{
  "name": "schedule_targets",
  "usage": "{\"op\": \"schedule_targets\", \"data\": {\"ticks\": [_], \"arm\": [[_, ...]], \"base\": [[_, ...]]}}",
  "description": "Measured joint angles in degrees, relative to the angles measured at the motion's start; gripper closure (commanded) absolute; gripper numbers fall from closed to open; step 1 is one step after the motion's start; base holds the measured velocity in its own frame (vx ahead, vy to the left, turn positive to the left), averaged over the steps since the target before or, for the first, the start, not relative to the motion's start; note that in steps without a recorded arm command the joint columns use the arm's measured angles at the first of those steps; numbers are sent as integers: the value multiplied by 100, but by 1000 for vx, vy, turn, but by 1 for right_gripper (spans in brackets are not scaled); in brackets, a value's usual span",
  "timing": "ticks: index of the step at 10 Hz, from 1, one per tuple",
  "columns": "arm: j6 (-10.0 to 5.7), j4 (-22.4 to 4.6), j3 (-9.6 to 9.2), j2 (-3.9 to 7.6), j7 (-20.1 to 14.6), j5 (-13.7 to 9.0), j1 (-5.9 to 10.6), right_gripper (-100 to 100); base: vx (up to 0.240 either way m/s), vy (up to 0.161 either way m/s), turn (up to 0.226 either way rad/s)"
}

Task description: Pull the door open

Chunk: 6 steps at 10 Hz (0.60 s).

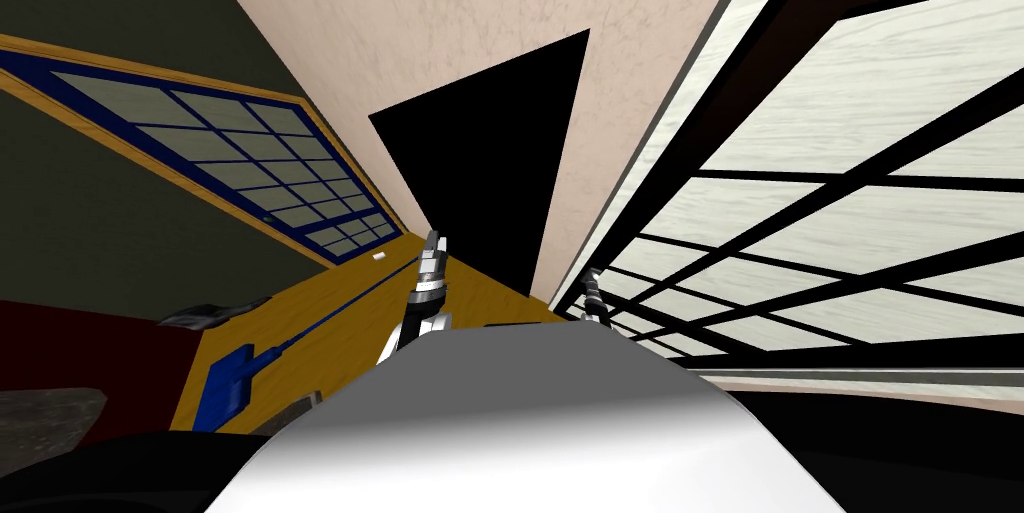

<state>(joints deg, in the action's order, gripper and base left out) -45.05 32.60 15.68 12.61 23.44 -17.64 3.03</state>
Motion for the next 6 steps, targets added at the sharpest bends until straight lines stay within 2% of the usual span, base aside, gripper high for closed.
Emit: {"op": "schedule_targets", "data": {"ticks": [1, 2, 4, 5, 6], "arm": [[-10, -14, -2, -8, -14, 0, 6, 100], [-97, -212, -12, 32, -53, 4, 99, 100], [-218, -391, -76, 92, -388, -30, 172, 100], [-135, -204, -73, 52, -472, -52, 100, 100], [-136, -225, -96, 46, -598, -71, 124, 100]], "base": [[0, 0, 0], [-16, 1, 21], [-24, -7, 32], [-26, -20, 18], [-28, -13, 25]]}}
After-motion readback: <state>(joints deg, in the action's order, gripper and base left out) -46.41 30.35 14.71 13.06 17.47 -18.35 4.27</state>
